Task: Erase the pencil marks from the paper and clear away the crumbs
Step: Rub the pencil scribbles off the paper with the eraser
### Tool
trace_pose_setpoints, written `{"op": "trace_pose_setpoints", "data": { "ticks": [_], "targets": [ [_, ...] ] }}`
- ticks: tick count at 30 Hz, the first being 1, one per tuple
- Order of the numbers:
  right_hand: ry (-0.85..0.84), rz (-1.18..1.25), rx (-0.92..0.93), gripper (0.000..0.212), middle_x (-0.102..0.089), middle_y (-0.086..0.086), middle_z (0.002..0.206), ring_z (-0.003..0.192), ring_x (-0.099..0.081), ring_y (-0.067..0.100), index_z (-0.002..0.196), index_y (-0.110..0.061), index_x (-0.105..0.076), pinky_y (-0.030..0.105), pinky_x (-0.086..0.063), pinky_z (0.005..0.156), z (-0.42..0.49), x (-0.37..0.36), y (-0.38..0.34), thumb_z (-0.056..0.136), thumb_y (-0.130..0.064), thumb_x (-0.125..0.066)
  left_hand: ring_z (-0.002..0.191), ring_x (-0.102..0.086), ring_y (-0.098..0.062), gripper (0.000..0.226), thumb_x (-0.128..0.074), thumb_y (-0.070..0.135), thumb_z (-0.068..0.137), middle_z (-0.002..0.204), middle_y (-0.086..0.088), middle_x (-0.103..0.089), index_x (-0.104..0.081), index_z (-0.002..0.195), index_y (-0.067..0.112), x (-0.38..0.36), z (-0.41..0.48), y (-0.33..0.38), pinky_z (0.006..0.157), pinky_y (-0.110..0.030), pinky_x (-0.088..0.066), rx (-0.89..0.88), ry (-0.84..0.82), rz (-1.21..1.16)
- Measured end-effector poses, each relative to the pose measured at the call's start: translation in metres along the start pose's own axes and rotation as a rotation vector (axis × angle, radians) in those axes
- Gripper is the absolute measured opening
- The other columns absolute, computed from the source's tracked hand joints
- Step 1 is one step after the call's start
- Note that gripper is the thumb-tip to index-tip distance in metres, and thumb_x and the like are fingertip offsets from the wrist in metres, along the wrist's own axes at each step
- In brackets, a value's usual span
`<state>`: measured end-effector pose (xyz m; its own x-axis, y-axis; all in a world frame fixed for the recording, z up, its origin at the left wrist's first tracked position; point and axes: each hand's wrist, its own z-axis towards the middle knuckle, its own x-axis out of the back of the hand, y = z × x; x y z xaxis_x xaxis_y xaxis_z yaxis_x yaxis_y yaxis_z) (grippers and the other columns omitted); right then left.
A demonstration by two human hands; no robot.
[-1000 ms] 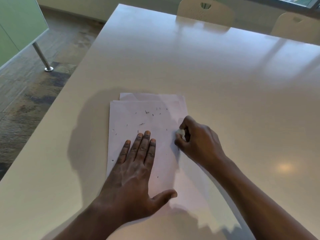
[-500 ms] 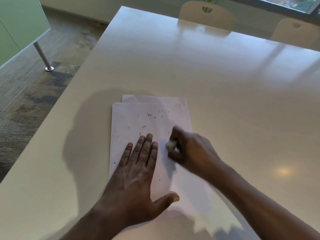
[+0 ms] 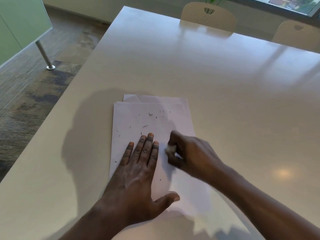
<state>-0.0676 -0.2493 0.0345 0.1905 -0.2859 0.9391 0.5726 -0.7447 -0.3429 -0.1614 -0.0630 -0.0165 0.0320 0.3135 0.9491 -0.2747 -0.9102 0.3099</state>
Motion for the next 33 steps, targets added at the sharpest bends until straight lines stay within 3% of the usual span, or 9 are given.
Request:
{"op": "trace_pose_setpoints", "data": {
  "ticks": [7,11,13,16,20,24,28,30,33],
  "targets": [
    [0.149,-0.082,-0.234,0.019,-0.057,-0.005,0.072,0.068,-0.054,0.027,0.099,-0.022,-0.048,0.032,-0.029,0.054,0.036,0.001,0.033,0.091,-0.035,-0.059,0.152,0.035,-0.018,0.123,-0.020,0.096,0.079,0.164,-0.007,0.037,0.025,0.157,0.011,0.007,0.002,0.003,0.127,-0.045,0.007,0.030,-0.044,-0.004],
    [0.186,-0.041,-0.208,0.016,-0.052,-0.010,0.065,0.064,-0.051,0.025,0.096,-0.023,-0.046,0.028,-0.027,0.051,0.030,-0.003,0.035,0.094,-0.034,-0.056,0.160,-0.004,-0.030,0.124,-0.025,0.093,0.083,0.171,-0.020,-0.004,-0.010,0.161,-0.002,0.010,-0.003,0.001,0.124,-0.049,-0.010,0.054,-0.010,0.048],
    [0.190,-0.039,-0.208,0.015,-0.052,-0.010,0.065,0.064,-0.052,0.024,0.097,-0.023,-0.048,0.030,-0.029,0.053,0.031,0.000,0.034,0.094,-0.035,-0.056,0.159,-0.010,-0.032,0.119,-0.022,0.090,0.086,0.170,-0.020,-0.011,-0.017,0.160,-0.003,0.005,-0.009,-0.004,0.122,-0.050,-0.013,0.066,0.003,0.077],
    [0.188,0.027,-0.157,0.014,-0.055,-0.011,0.067,0.063,-0.054,0.020,0.098,-0.024,-0.053,0.031,-0.037,0.056,0.022,0.003,0.017,0.093,-0.034,-0.061,0.160,-0.002,-0.030,0.118,-0.018,0.091,0.086,0.172,-0.017,-0.003,-0.011,0.161,0.001,0.003,-0.013,-0.007,0.124,-0.049,-0.011,0.095,-0.013,0.067],
    [-0.006,0.111,0.086,0.018,-0.054,-0.011,0.066,0.056,-0.050,0.007,0.093,-0.026,-0.051,0.027,-0.042,0.053,-0.011,-0.009,-0.028,0.088,-0.031,-0.066,0.159,0.011,-0.025,0.120,-0.015,0.094,0.083,0.172,-0.013,0.011,0.000,0.162,0.006,0.003,-0.013,-0.006,0.125,-0.047,-0.003,0.114,0.010,0.039],
    [0.076,0.033,-0.053,0.020,-0.050,-0.012,0.065,0.055,-0.048,0.012,0.095,-0.026,-0.052,0.028,-0.035,0.053,0.012,-0.007,-0.005,0.087,-0.037,-0.067,0.160,0.005,-0.028,0.120,-0.018,0.092,0.084,0.172,-0.016,0.005,-0.004,0.162,0.002,0.004,-0.012,-0.006,0.124,-0.047,-0.004,0.101,-0.005,0.062],
    [0.159,-0.006,-0.165,0.019,-0.055,-0.008,0.067,0.060,-0.052,0.023,0.097,-0.023,-0.054,0.032,-0.037,0.054,0.032,-0.001,0.011,0.087,-0.033,-0.066,0.157,0.022,-0.023,0.120,-0.011,0.095,0.081,0.170,-0.012,0.022,0.012,0.160,0.007,0.004,-0.014,-0.006,0.125,-0.046,0.004,0.113,0.004,0.029],
    [0.103,0.029,-0.091,0.018,-0.052,-0.010,0.064,0.059,-0.051,0.017,0.096,-0.025,-0.053,0.029,-0.036,0.055,0.019,-0.003,-0.004,0.087,-0.033,-0.067,0.155,0.026,-0.021,0.120,-0.009,0.095,0.080,0.168,-0.011,0.027,0.017,0.159,0.009,0.003,-0.014,-0.006,0.125,-0.045,0.006,0.116,0.007,0.016],
    [-0.033,0.063,0.080,0.021,-0.049,-0.011,0.063,0.054,-0.048,0.008,0.092,-0.030,-0.044,0.019,-0.031,0.051,-0.007,-0.009,-0.030,0.087,-0.033,-0.065,0.158,0.018,-0.023,0.119,-0.011,0.094,0.082,0.170,-0.012,0.019,0.009,0.162,0.008,0.003,-0.013,-0.006,0.125,-0.045,0.003,0.116,-0.009,0.016]
  ]
}}
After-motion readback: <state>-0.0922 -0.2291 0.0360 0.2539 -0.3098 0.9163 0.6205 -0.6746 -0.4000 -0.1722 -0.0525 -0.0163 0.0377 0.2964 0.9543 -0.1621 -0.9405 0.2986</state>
